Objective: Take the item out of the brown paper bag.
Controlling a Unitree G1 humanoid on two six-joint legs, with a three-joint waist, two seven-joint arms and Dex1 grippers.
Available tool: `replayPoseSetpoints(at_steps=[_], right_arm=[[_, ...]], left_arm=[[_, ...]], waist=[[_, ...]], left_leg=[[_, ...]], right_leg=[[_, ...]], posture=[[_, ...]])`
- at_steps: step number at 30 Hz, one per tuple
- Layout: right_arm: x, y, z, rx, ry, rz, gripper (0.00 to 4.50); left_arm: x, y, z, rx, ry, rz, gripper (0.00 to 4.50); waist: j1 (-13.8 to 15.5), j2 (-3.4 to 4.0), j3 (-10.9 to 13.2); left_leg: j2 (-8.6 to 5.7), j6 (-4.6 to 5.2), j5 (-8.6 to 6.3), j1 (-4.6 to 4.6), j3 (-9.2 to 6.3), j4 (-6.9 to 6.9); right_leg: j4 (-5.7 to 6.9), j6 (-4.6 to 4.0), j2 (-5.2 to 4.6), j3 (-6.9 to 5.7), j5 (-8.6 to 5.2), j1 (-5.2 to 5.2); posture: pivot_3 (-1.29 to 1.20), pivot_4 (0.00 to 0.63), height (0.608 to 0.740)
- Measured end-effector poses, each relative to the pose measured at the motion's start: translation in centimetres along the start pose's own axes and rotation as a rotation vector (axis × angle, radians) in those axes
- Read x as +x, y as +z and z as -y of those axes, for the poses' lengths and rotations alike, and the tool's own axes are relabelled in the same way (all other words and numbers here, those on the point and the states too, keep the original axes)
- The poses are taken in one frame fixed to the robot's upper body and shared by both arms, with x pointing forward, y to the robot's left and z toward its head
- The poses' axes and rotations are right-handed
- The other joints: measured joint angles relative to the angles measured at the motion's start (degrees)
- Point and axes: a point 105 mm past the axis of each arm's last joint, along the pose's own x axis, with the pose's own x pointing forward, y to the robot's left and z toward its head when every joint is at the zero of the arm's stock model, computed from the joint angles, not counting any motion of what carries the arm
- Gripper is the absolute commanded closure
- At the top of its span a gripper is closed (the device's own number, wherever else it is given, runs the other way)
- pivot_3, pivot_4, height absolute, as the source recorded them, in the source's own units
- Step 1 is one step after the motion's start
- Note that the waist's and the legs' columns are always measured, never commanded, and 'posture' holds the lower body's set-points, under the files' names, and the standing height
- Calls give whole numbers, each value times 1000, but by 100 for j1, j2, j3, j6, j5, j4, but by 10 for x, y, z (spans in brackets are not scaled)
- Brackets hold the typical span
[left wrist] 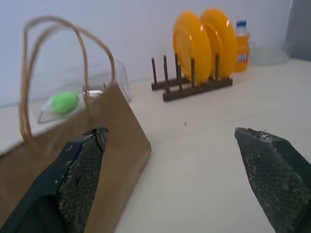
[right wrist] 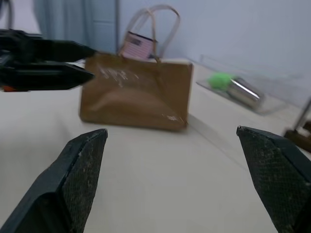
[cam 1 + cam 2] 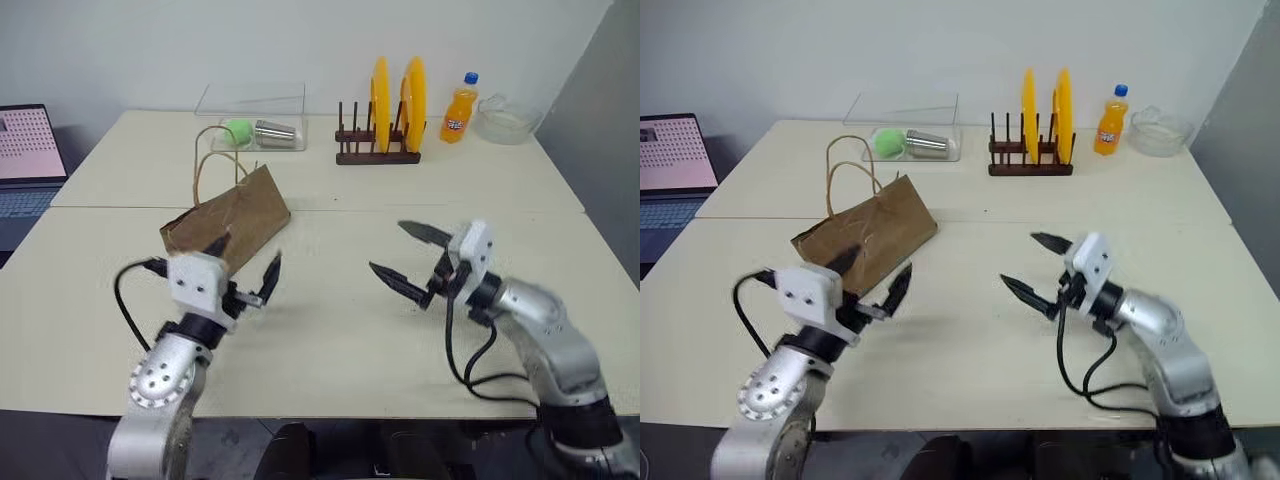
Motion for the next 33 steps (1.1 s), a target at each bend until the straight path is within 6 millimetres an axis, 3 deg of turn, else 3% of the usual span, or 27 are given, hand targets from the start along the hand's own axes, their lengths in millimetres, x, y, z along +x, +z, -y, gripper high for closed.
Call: replayPoseSetpoints(at_steps=[3,8,16,26,33], right_arm=[[3,4,-5,44,73,-2,0],[8,15,-8,60,132,13,0],[7,17,-12,43,144,0,0],[4,27,-21,-22,124,-14,0],[1,24,-21,-21,88,-39,0]], left_arm=[[-5,5,-26,32,8,-55,82],[4,26,-69,27,4,-74,82],[30,39,-98,21,-81,-106,82],[68,11,-115,-18,-220,-239,82],[92,21,-130,27,-227,-204,82]], waist=[[-1,1,1],[11,-1,1],[1,-1,2],[2,-1,2],[0,-2,2]], left_leg=[[0,0,0,-9,-1,-1],[-4,0,0,-20,-6,9],[-6,-2,1,-29,-6,4],[-7,-5,3,-65,-5,7],[-9,-5,3,-84,4,9]], right_leg=[[-3,0,-1,-1,-1,-6],[-9,2,-5,-7,1,-9],[-10,1,-9,-7,1,-22],[-5,-2,-11,-6,3,-60],[5,-27,-13,-1,19,-83]], posture=[[0,150,740],[0,150,740],[0,150,740],[0,150,740],[0,150,740]])
